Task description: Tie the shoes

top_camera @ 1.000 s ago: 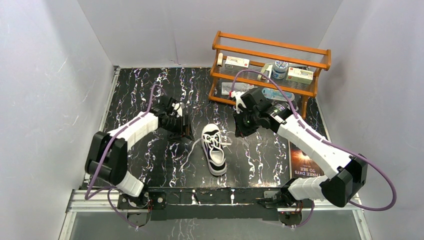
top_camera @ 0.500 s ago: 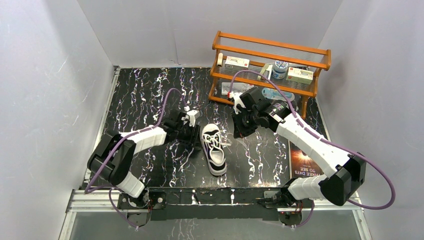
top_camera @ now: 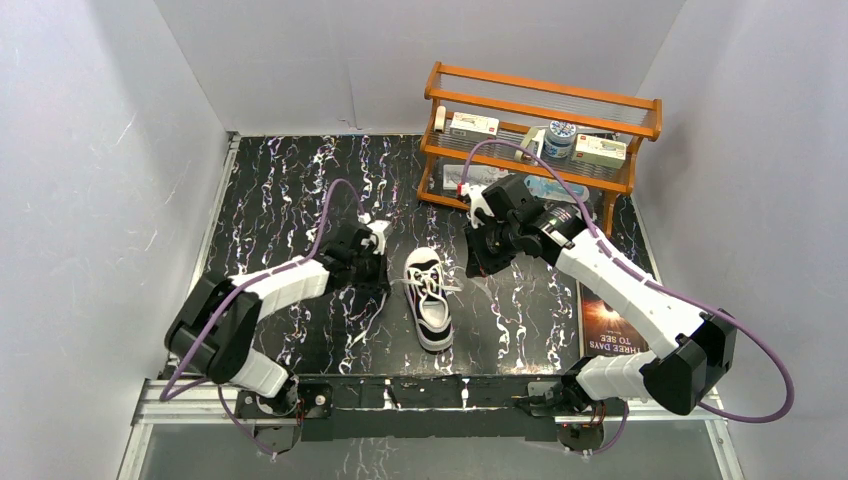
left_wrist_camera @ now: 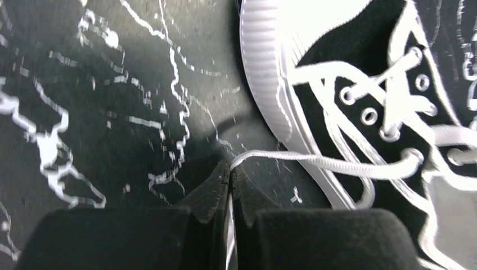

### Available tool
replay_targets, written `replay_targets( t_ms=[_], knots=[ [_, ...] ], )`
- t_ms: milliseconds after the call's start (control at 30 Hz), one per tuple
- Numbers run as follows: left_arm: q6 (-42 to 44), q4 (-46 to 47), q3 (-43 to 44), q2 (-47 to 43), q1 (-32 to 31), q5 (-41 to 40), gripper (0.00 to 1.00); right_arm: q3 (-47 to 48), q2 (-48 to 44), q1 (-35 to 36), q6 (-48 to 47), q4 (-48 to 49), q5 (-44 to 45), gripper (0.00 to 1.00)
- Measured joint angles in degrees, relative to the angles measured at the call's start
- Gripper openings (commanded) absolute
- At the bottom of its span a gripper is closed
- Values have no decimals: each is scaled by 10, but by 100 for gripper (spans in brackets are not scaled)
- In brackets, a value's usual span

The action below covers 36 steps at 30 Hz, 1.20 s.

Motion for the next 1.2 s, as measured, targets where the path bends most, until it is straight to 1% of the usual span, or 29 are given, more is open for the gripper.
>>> replay_targets(
  t_ms=[133,200,267,400,500,600,733,867,967,1033,1200],
  knots=[
    [-63,-51,-16,-83,-5,4,0,0,-8,0,15,10,-21,0],
    [-107,-66,-26,-142,-13,19,0,0,-10,-2,28,24,-37,0],
    [-141,-73,-33,-182,-21,34,0,0,-9,-2,44,42,-55,0],
    [-198,-102,-35,-231,-39,56,0,7,-8,-2,81,87,-83,0],
    [-215,-139,-35,-256,-44,63,0,17,-8,-3,111,121,-78,0],
    [-219,-179,-26,-265,-44,66,0,21,-14,-3,136,144,-55,0],
    [-220,-214,-9,-273,-44,74,0,21,-41,-3,145,147,-29,0],
    [-214,-213,-9,-293,-44,85,0,21,-54,-3,134,151,-59,0],
    [-198,-188,-11,-296,-44,93,0,21,-54,-3,134,154,-82,0],
    [-186,-177,-11,-282,-44,89,0,21,-54,-3,134,156,-89,0],
    [-163,-167,-17,-206,-44,84,0,19,-54,-3,136,155,-92,0]
  ],
)
